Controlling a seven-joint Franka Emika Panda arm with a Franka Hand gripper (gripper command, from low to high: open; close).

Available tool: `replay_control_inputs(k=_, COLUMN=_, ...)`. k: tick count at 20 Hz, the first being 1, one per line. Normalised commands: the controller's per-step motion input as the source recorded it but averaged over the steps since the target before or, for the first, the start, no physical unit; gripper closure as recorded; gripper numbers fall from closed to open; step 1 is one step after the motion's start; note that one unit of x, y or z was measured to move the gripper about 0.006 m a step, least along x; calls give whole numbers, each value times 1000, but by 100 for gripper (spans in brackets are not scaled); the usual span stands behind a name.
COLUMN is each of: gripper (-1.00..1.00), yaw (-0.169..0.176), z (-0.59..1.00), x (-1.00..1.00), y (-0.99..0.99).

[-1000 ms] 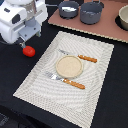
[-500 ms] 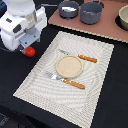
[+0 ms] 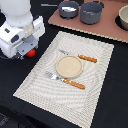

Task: Place the pan onto the stove and place the fish and sausage into the pan.

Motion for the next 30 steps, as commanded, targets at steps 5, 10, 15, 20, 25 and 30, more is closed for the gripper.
replay_control_inputs(k=5, gripper=100, yaw=0, z=-251, x=-405, y=193)
replay_control_inputs(k=10, gripper=100, yaw=0, z=-173, x=-315, y=123)
replay_control_inputs(k=15, gripper=100, yaw=0, z=-138, x=-265, y=112)
replay_control_inputs(k=20, gripper=100, yaw=0, z=-146, x=-249, y=90)
replay_control_inputs(k=25, gripper=100, yaw=0, z=563, x=9, y=382)
replay_control_inputs(k=30, gripper=100, yaw=15, z=1000, x=128, y=921)
